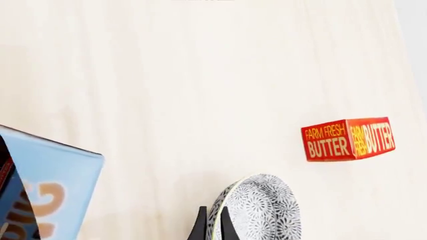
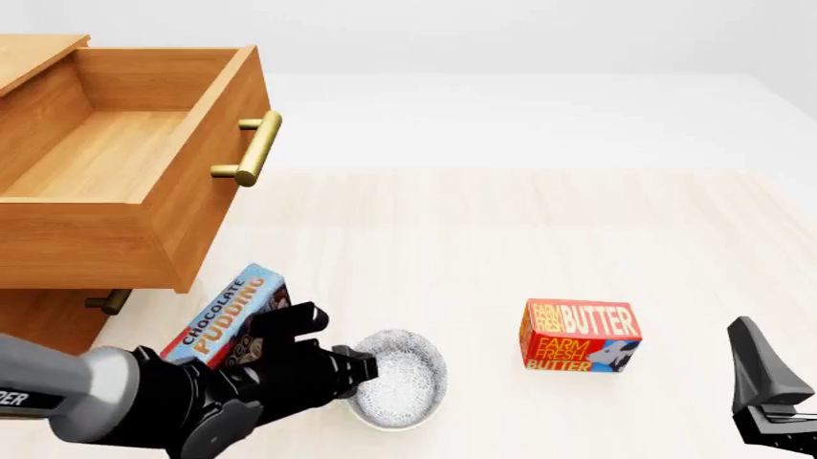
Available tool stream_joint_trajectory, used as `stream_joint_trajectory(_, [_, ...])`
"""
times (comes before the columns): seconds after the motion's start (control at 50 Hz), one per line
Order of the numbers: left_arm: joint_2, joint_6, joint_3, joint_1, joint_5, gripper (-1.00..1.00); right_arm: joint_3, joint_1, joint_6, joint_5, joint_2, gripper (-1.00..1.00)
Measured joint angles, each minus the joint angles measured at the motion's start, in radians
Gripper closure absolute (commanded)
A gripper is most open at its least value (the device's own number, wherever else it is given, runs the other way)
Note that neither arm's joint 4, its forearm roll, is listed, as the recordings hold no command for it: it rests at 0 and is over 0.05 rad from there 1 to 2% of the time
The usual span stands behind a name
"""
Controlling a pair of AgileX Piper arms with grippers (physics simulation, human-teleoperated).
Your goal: Put the bowl in the top drawer of the cabinet.
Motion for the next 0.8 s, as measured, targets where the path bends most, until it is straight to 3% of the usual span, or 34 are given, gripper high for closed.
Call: stream_joint_trajectory(0.8, [-0.161,0.166,-0.033,0.025,0.136,1.0,0.0,0.0,0.0,0.0,0.0,-1.0])
